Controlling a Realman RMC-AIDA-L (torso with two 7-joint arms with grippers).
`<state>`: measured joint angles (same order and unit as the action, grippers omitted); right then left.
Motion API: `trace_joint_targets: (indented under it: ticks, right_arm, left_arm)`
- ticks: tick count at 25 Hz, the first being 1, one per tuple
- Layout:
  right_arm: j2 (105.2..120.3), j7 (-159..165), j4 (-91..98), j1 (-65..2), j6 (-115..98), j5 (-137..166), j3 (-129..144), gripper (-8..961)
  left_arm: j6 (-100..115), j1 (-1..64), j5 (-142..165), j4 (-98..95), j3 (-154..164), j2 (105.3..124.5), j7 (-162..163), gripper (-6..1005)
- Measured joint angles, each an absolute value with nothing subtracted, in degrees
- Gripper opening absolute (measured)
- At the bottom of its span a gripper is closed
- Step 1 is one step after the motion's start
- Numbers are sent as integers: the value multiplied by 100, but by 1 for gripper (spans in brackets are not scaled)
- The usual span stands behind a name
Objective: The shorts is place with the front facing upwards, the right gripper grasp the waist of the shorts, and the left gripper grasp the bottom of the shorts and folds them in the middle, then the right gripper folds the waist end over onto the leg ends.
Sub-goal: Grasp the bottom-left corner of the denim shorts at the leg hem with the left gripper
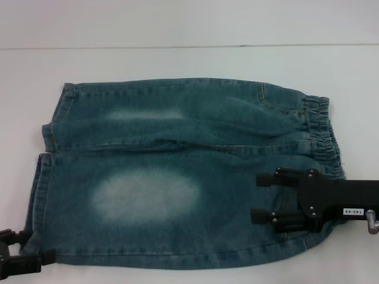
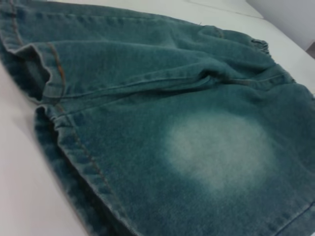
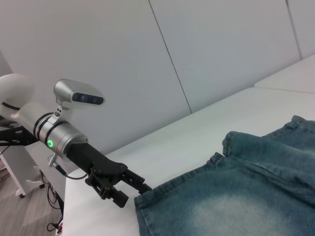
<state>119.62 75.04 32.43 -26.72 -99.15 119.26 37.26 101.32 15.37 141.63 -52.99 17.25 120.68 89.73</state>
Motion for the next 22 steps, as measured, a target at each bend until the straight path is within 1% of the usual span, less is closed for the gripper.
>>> trace_joint_targets:
  ticks: [13, 16, 17, 22]
  right_arm:
    - [11962, 7506, 3245, -2672, -9896, 11926, 3726, 916]
    - [11962, 7506, 3245, -2671, -9896, 11926, 3726, 916]
    - [11962, 7506, 3245, -2667, -9896, 11927, 3726, 916]
    - [11962, 7506, 3243, -2651, -9889, 11926, 3721, 916]
  left_arm:
    - [10237, 1493, 14258, -5433, 1745, 12042, 9168, 935]
    - [10230, 1496, 14265, -5497, 1731, 12056, 9173, 935]
    - [10224, 1496, 14266, -5610, 1722, 12095, 9183, 935]
    - [10217, 1538, 14300, -5623, 1761, 12111, 9211, 935]
